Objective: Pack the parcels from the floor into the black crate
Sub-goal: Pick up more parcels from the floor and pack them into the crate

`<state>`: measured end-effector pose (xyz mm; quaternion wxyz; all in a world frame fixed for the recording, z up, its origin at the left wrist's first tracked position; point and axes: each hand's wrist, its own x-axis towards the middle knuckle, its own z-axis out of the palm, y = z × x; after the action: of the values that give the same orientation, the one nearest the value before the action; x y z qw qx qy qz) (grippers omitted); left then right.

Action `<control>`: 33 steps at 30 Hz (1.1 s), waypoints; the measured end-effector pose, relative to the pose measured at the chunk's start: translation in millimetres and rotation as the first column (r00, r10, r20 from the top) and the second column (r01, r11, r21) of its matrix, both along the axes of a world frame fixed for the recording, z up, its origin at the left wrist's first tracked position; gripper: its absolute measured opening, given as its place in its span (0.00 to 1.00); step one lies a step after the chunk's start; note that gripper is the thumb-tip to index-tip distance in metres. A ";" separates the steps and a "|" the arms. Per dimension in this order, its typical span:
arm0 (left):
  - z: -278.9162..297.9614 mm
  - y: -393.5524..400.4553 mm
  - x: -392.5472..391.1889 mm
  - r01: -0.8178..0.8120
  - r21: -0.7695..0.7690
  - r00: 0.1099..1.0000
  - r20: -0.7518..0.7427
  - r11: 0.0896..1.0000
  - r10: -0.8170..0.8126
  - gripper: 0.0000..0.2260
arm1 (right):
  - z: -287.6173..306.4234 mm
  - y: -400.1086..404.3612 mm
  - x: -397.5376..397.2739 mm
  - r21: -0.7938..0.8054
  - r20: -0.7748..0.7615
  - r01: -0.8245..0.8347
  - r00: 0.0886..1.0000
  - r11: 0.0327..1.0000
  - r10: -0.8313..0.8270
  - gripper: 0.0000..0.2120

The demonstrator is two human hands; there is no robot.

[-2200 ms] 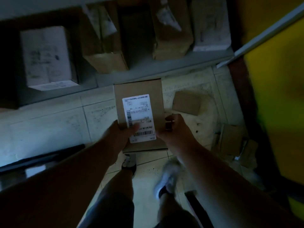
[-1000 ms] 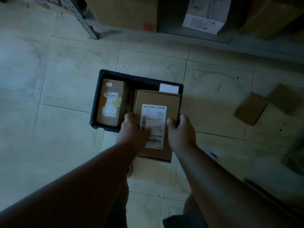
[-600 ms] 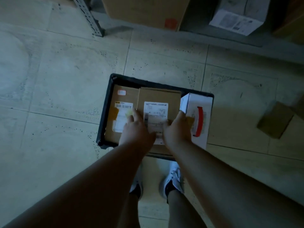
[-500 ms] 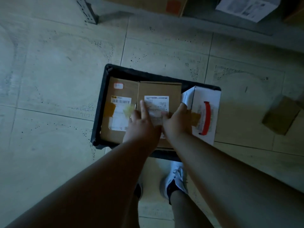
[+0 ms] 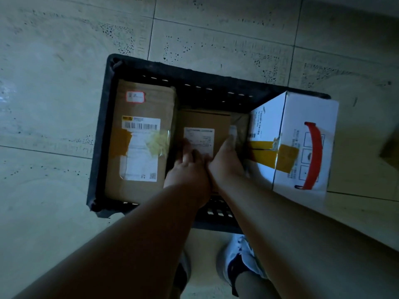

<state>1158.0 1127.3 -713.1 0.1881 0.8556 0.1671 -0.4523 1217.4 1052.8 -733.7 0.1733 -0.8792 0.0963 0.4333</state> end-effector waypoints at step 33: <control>399.1 -220.1 62.3 0.006 -0.324 0.603 0.756 0.946 0.255 0.14 | 433.4 -263.3 9.9 0.493 0.698 0.070 0.564 0.867 -0.442 0.21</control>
<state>1220.2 907.2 -314.0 0.3984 0.9148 0.0578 -0.0343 1227.2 789.5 -300.3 0.4407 -0.8962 0.0461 -0.0225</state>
